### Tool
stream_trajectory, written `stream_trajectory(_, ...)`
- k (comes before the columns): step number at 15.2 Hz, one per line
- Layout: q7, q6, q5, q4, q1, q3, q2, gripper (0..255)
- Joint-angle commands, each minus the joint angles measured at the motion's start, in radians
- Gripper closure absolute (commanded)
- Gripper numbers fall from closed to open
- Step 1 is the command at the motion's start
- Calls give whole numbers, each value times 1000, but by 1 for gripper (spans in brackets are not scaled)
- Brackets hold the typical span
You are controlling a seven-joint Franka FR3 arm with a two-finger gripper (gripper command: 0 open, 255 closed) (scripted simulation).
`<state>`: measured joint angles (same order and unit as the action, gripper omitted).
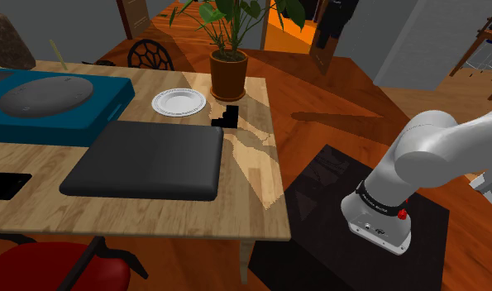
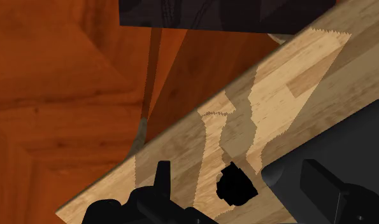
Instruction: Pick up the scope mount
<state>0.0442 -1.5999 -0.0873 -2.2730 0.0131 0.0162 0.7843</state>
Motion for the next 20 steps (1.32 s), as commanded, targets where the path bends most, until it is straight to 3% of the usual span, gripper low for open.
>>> stream_trajectory(1, 0, 0, 0, 0, 0, 0, 0, 0)
stream_trajectory(10, -167, -267, 62, -53, -17, -39, -232, 0)
stream_trajectory(20, -326, -523, 112, 19, -30, -68, -572, 0)
